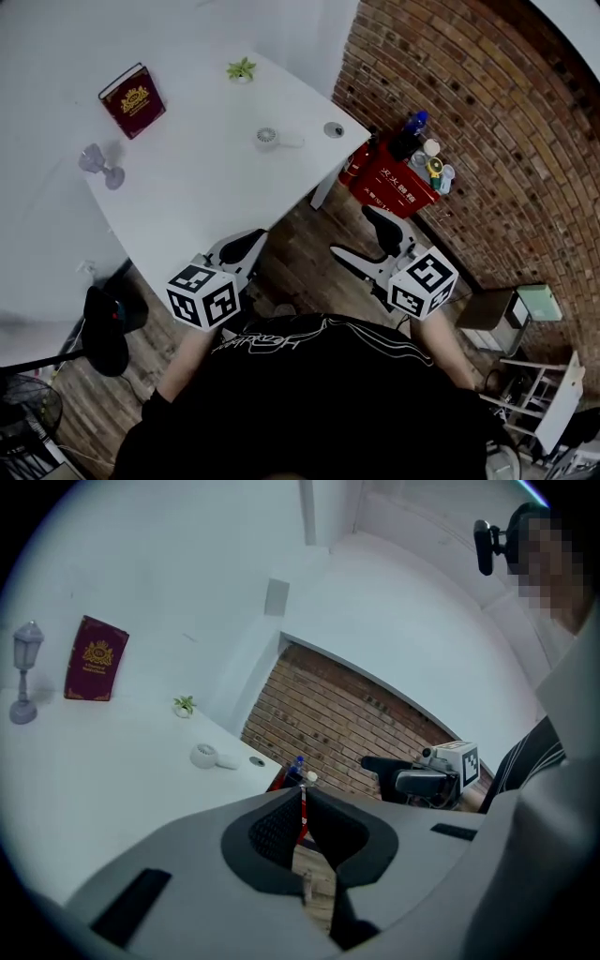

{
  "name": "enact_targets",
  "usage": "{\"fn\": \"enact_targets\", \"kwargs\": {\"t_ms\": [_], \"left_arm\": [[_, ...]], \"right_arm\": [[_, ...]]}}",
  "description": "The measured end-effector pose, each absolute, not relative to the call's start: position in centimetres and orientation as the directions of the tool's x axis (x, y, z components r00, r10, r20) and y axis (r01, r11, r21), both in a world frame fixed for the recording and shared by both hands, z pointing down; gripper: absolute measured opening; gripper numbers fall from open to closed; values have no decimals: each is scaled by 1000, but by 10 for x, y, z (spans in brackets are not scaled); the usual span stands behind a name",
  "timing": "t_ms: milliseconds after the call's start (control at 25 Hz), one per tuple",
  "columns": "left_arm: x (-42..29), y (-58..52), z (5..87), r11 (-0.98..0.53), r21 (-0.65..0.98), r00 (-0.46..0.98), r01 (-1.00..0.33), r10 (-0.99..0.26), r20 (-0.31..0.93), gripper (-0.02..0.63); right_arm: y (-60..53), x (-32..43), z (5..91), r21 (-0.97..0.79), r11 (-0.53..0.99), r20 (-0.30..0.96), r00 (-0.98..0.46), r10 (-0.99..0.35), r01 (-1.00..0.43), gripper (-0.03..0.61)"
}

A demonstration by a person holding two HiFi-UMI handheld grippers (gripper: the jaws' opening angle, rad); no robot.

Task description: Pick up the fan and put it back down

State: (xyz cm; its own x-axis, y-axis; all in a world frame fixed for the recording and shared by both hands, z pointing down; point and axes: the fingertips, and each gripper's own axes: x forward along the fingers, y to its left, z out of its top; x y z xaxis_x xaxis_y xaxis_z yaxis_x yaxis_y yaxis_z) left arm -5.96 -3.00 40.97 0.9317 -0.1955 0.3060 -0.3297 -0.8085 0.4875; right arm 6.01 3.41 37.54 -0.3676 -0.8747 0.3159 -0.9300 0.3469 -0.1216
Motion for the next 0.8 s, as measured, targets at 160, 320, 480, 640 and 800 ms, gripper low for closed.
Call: {"fn": "enact_targets", "kwargs": {"t_ms": [160,320,480,640,800], "left_arm": [[-55,-50,416,-799,493,926,-345,-204,317,38],[-52,-74,416,-781,490,913,-387,-252,320,38],[-50,-98,417,-758,478,889,-444,-306,340,38],[-46,-129,419,-714,472,852,-517,-380,359,38],[-40,-156,419,-666,473,815,-577,-433,384,38]], "right_arm": [[8,64,388,-121,362,335,-381,-862,-924,383],[-21,70,394,-130,399,338,-418,-843,-908,383],[-55,79,400,-132,454,346,-470,-812,-881,383],[-95,92,407,-157,505,347,-526,-776,-849,383],[-136,102,418,-172,561,363,-581,-728,-810,382]]}}
